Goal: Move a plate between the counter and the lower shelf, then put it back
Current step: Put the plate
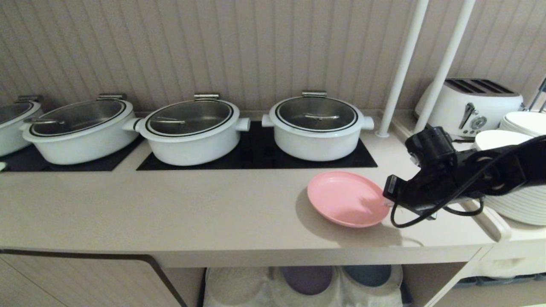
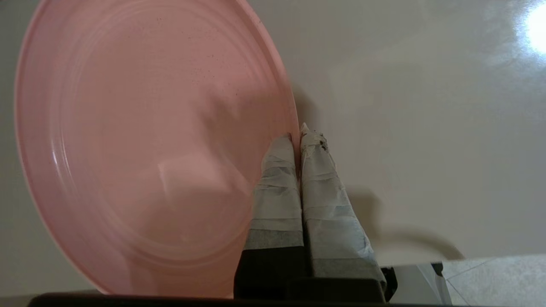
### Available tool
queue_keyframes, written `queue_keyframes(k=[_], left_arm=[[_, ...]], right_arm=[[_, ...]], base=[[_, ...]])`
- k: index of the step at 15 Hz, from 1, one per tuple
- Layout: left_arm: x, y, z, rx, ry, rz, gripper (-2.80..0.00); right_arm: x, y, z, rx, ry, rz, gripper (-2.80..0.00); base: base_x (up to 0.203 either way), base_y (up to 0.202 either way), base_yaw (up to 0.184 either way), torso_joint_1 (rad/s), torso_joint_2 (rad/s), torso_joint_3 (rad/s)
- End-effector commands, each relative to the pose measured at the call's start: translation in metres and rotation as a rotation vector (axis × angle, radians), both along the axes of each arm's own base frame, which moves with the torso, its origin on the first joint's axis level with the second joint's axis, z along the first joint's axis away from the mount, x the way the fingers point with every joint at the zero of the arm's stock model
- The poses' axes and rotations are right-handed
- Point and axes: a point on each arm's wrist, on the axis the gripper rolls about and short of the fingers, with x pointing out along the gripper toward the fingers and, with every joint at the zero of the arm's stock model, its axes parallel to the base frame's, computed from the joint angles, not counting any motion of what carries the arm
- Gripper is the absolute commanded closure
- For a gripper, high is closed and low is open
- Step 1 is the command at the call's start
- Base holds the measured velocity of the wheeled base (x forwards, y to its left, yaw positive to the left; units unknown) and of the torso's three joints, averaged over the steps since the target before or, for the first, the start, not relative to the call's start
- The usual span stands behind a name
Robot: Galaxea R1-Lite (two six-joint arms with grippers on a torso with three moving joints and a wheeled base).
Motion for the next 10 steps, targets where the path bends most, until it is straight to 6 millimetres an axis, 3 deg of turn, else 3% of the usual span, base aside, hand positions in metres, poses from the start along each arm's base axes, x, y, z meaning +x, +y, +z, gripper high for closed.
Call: queue_keyframes(k=[1,10], left_arm=[[0.0001,0.0000,0.0000,-0.001,0.001,0.001,0.00],[0.0001,0.0000,0.0000,-0.001,0.001,0.000,0.00]], right_arm=[[0.0081,-0.0067,-0.0092,-0.002,0.020,-0.027,0.00],[0.0153,-0.0102,-0.0074,-0.032,-0.015,0.005,0.00]], base=[[0.000,0.000,0.000,0.000,0.00,0.000],[0.000,0.000,0.000,0.000,0.00,0.000]])
